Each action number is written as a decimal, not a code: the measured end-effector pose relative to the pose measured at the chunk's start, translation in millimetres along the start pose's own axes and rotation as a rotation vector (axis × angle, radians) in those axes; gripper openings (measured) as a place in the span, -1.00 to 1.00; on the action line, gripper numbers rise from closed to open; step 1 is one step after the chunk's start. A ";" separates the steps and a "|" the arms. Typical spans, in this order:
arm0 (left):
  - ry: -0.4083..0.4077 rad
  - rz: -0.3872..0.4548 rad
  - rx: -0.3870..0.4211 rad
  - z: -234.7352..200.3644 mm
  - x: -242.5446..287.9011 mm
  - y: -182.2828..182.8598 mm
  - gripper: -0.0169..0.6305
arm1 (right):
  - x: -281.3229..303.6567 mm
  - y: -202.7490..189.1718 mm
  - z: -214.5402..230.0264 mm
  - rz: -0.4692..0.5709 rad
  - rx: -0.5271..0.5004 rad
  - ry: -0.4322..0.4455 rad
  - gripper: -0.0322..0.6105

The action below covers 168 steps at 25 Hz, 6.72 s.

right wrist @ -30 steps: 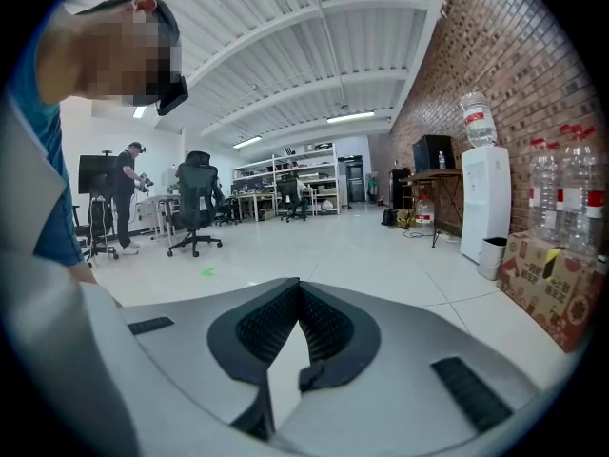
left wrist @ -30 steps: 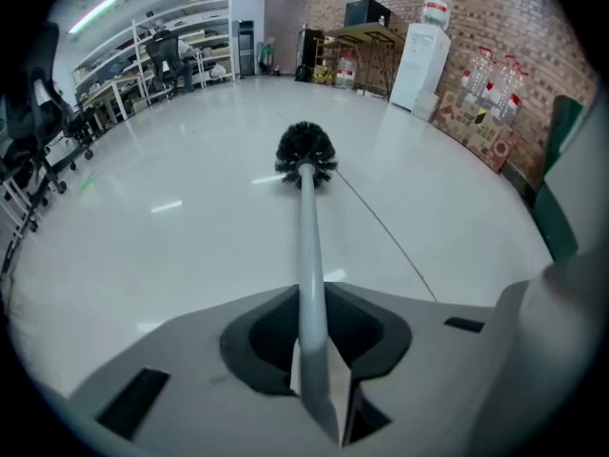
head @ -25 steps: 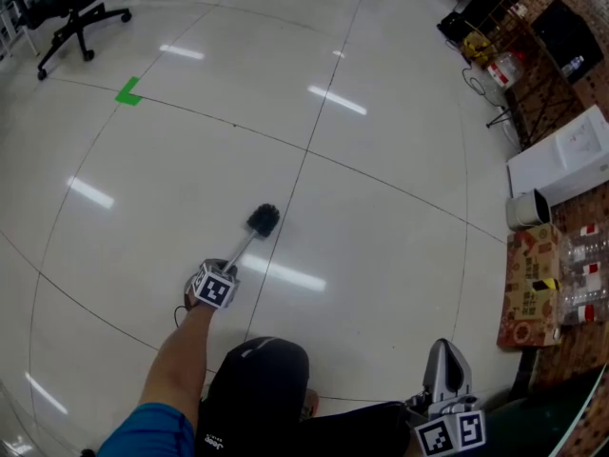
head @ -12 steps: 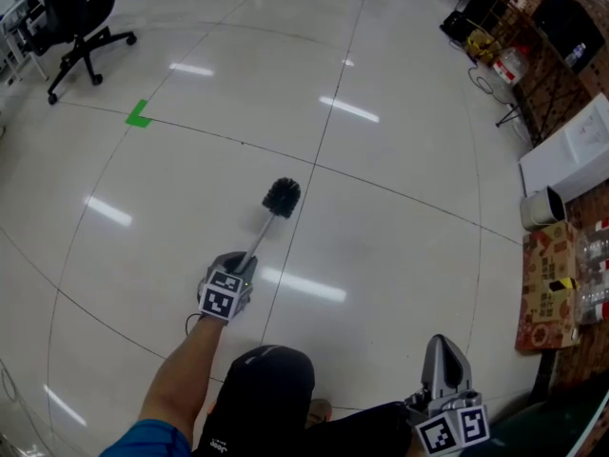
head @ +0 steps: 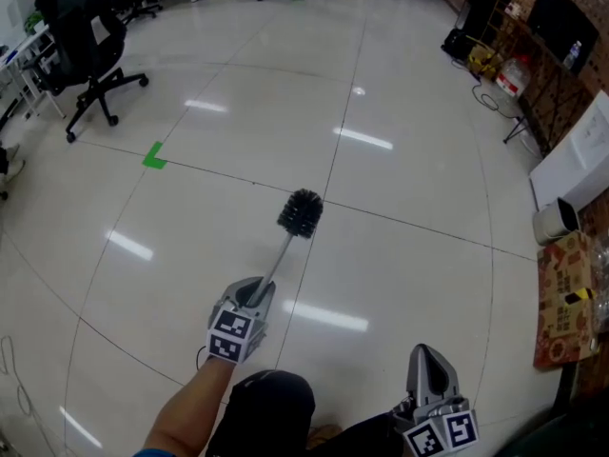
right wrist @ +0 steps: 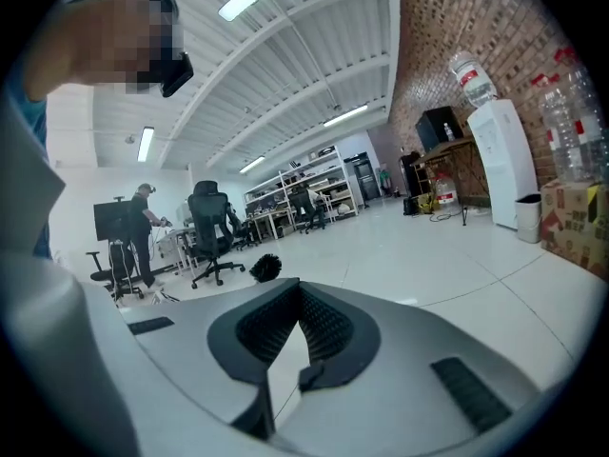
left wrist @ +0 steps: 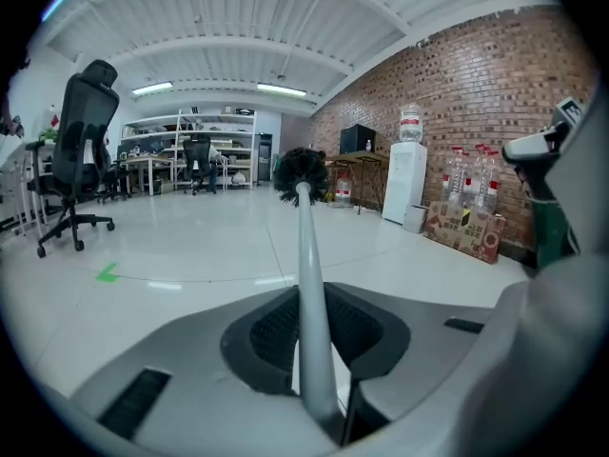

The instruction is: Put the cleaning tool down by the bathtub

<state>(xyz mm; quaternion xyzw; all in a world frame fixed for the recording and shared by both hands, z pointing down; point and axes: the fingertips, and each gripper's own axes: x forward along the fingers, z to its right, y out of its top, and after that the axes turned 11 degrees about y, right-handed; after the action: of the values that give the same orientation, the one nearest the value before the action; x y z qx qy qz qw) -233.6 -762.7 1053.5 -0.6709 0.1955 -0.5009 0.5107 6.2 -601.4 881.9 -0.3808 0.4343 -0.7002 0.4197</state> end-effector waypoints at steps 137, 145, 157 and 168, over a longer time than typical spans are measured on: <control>-1.643 0.343 0.684 904.9 -899.0 375.6 -0.75 | -1143.7 380.6 -294.3 0.327 0.062 -1.542 -0.85; -1.669 0.446 0.909 939.1 -925.3 316.3 -0.75 | -1193.3 336.2 -300.0 0.345 0.111 -1.541 -0.85; -1.764 0.470 1.239 1009.9 -1017.9 193.9 -0.75 | -1314.5 255.8 -343.1 0.330 0.199 -1.532 -0.85; -1.877 0.473 1.402 1067.0 -996.2 129.2 -0.75 | -1332.2 230.5 -311.9 0.262 0.292 -1.591 -0.85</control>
<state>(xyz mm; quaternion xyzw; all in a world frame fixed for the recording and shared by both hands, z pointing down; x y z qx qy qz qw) 308.7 478.4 494.0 -0.2974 -0.4512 0.2935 0.7886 261.9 649.8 339.4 -0.6514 -0.0481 -0.2154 0.7260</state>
